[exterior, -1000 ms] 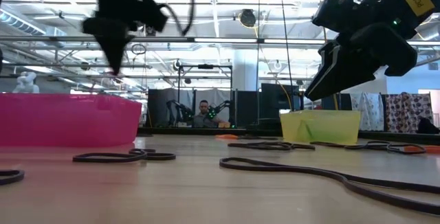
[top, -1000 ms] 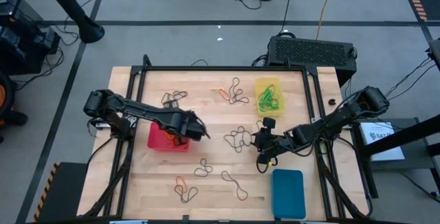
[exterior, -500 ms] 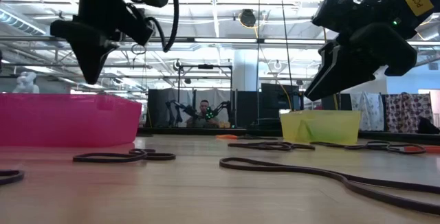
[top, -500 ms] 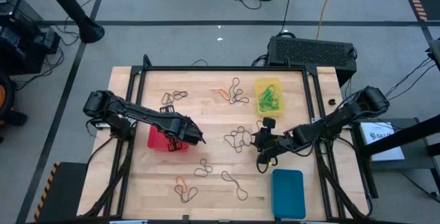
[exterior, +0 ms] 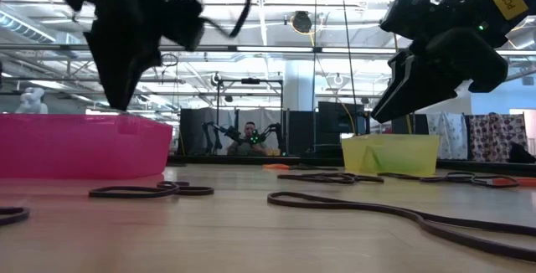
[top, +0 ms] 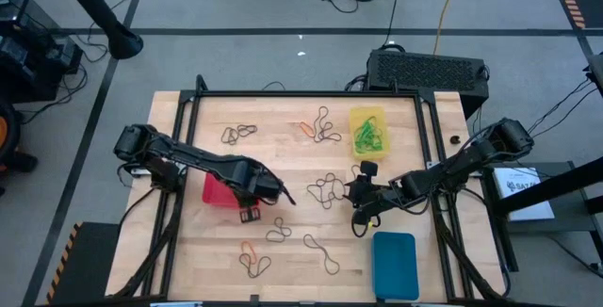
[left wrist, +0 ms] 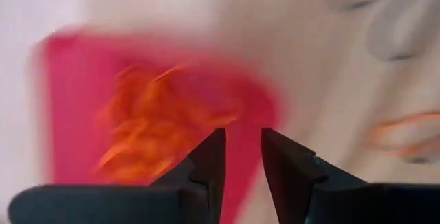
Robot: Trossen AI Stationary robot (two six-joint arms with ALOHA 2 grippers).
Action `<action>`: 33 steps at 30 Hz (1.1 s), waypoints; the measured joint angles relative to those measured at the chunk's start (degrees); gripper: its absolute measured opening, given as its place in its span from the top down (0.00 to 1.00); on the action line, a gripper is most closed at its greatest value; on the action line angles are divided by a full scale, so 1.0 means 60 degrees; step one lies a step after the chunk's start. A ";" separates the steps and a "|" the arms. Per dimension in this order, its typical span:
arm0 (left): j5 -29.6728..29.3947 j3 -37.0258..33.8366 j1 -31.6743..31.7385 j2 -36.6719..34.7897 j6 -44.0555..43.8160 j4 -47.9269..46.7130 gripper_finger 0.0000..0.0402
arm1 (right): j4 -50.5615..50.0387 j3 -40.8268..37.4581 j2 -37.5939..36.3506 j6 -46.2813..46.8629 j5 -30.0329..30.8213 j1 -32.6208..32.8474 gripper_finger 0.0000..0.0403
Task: Sort rubber bands into baskets
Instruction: Put the orange rubber band into the pink bin
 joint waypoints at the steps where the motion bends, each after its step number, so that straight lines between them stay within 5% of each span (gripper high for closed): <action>1: 0.0372 0.0000 -0.0071 0.0000 0.0175 0.0400 0.75 | 0.0000 0.0000 0.0000 0.0000 0.0004 0.0000 0.63; 11: 0.1331 -0.0014 -0.1602 0.0237 0.1688 0.2716 0.75 | 0.0138 0.0000 0.0000 0.0001 0.0000 0.0003 0.63; 21: 0.1690 -0.0874 -0.2630 0.1183 -0.0204 0.2924 0.75 | 0.0532 0.0015 0.0000 -0.0069 0.0000 0.0002 0.63; 33: 0.1609 -0.1419 -0.3110 0.1479 -0.0203 0.4434 0.75 | 0.0688 0.0015 0.0000 -0.0018 -0.0003 0.0003 0.63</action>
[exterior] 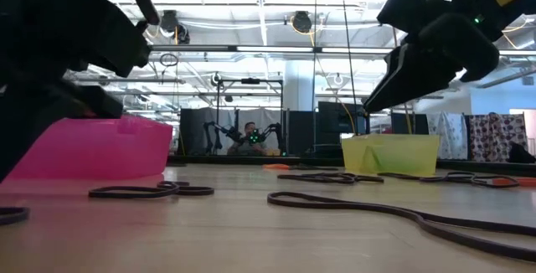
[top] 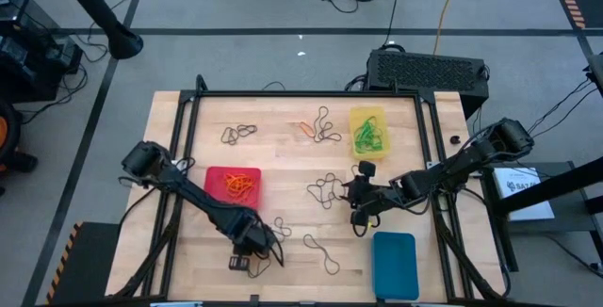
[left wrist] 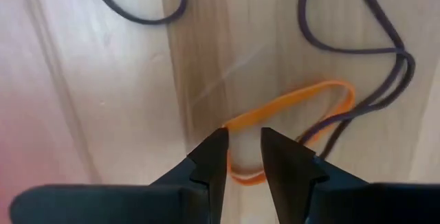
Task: Sort rubber bands into baskets
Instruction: Put the orange rubber band into the pink bin
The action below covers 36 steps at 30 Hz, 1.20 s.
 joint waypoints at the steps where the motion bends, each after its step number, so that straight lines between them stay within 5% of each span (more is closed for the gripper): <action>1: -0.0072 -0.0050 0.0000 -0.0013 -0.0002 0.0038 0.75 | 0.0057 0.0000 0.0000 0.0004 0.0003 -0.0002 0.63; 23: -0.0669 -0.0217 0.0004 -0.0463 0.0515 -0.0027 0.75 | 0.0381 -0.0007 0.0004 -0.0055 0.0001 -0.0003 0.63; 36: -0.0149 -0.1022 0.0015 -0.0524 0.0025 0.1009 0.75 | 0.0382 -0.0007 0.0004 -0.0157 0.0003 -0.0003 0.63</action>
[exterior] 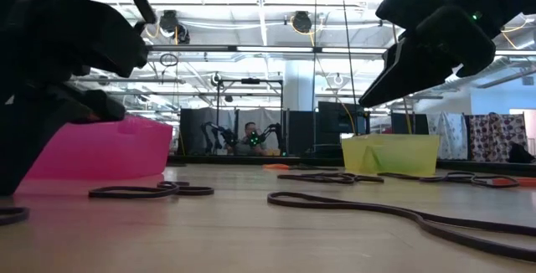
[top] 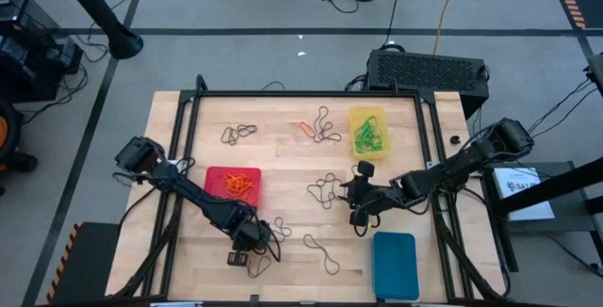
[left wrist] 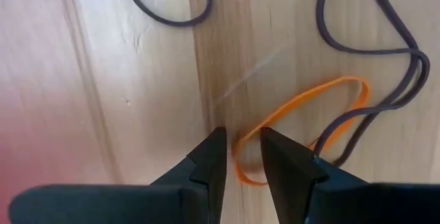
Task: Sort rubber bands into baskets
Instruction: Put the orange rubber band into the pink bin
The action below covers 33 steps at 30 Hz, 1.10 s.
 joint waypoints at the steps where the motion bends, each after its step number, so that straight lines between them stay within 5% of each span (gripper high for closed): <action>1: 0.0083 -0.0004 0.0003 0.0003 0.0000 -0.0007 0.76 | 0.0001 0.0000 0.0000 -0.0002 0.0000 0.0000 0.63; 9: 0.0730 -0.0022 0.0020 0.0025 0.0075 -0.0033 0.97 | -0.0012 0.0000 0.0000 -0.0076 -0.0015 0.0000 0.63; 16: 0.0619 0.0128 0.0178 -0.0719 0.0254 -0.0436 0.99 | -0.0086 0.0000 0.0000 -0.0080 -0.0025 0.0000 0.63; 22: -0.1864 0.0610 0.0357 -0.1949 0.1125 -0.1473 0.99 | -0.0094 0.0000 0.0000 -0.0314 -0.0033 0.0002 0.63; 28: -0.5717 0.0736 0.0629 -0.3565 0.1547 -0.2679 0.99 | -0.0125 -0.0004 0.0000 -0.0368 -0.0036 0.0003 0.63; 33: -0.7150 0.0747 0.1185 -0.4587 0.0651 -0.4797 0.99 | -0.0141 -0.0004 0.0000 -0.0500 -0.0036 0.0004 0.63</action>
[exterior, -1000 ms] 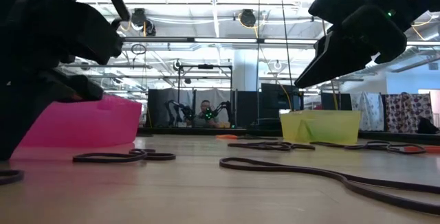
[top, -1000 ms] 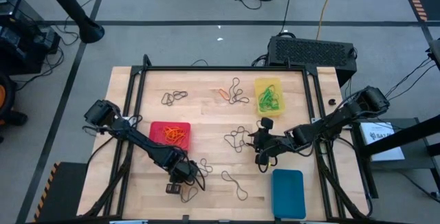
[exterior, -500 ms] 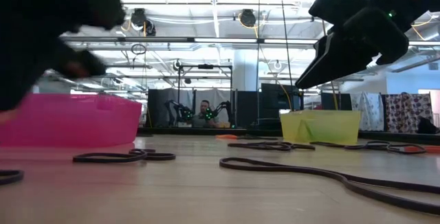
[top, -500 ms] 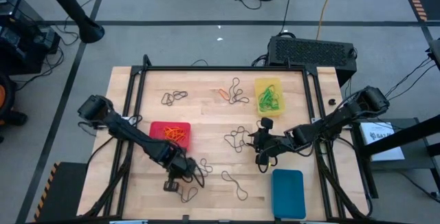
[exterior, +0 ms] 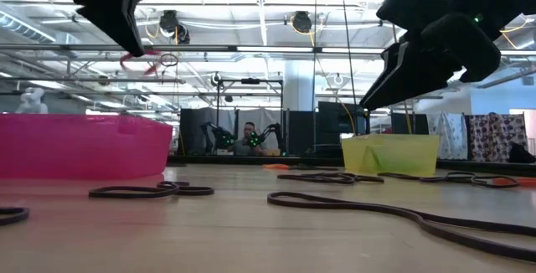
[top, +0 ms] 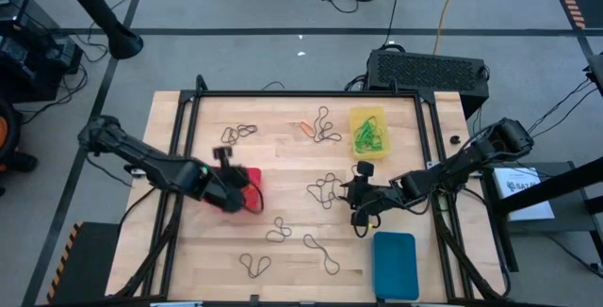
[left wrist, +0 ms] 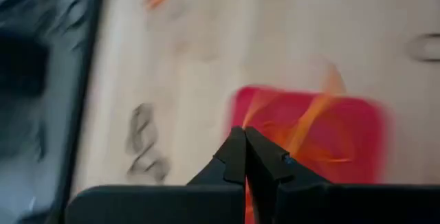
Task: Sort rubber bands into baskets
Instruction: Put the orange rubber band into the pink bin
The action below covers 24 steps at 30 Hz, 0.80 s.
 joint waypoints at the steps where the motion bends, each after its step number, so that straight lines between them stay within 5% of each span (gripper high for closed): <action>1: -0.0134 0.0000 0.0152 -0.0123 -0.0303 -0.0356 0.99 | -0.0004 0.0000 0.0000 -0.0067 0.0000 0.0000 0.63; 13: 0.1442 -0.1035 0.1486 -0.0181 -0.0805 -0.0538 0.99 | 0.0156 -0.0353 0.0000 -0.0578 0.0066 -0.0076 0.63; 18: 0.2616 -0.1162 0.1735 -0.0181 -0.0396 0.0311 0.89 | 0.0445 -0.0714 0.0000 -0.0586 0.0084 -0.0367 0.63; 24: 0.2122 -0.1162 0.2184 -0.0178 -0.0117 0.0262 0.75 | 0.0681 -0.0761 0.0000 -0.0585 0.0055 -0.0726 0.63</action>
